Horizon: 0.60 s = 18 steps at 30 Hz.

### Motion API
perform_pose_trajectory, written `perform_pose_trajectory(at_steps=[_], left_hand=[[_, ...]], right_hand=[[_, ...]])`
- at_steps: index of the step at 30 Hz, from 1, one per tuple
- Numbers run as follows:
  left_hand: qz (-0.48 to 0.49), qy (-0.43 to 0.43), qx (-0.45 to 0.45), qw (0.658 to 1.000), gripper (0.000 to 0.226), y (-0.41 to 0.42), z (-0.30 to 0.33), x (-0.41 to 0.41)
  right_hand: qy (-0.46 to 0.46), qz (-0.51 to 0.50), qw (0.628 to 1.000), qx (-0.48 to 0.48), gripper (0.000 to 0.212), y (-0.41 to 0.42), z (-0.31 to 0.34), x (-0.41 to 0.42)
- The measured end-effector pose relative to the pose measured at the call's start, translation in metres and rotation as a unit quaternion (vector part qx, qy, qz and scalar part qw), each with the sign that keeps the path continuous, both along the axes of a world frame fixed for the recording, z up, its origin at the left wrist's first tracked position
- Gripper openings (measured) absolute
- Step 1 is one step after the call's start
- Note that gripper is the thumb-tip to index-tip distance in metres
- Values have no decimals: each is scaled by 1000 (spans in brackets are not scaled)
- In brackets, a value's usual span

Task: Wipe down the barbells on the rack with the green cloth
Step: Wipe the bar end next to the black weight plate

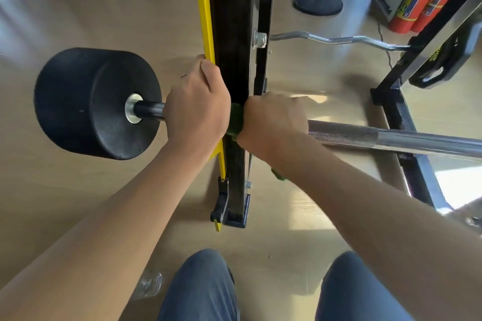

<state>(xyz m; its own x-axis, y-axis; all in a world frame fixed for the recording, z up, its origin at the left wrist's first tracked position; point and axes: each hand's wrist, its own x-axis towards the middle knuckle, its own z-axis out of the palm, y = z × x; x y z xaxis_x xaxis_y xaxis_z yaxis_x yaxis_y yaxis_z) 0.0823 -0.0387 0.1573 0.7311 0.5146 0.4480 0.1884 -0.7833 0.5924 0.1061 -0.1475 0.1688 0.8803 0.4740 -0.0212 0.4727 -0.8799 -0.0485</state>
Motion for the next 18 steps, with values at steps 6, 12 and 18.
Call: perform_pose_trajectory(at_steps=[6, 12, 18], left_hand=[[14, 24, 7, 1000, 36, -3, 6, -2], [5, 43, 57, 997, 35, 3, 2, -1], [33, 49, 41, 997, 27, -1, 2, -2]], right_hand=[[-168, 44, 985, 13, 19, -14, -21, -9], [-10, 6, 999, -36, 15, -76, 3, 14], [-78, -9, 993, -89, 10, -102, 10, 3]])
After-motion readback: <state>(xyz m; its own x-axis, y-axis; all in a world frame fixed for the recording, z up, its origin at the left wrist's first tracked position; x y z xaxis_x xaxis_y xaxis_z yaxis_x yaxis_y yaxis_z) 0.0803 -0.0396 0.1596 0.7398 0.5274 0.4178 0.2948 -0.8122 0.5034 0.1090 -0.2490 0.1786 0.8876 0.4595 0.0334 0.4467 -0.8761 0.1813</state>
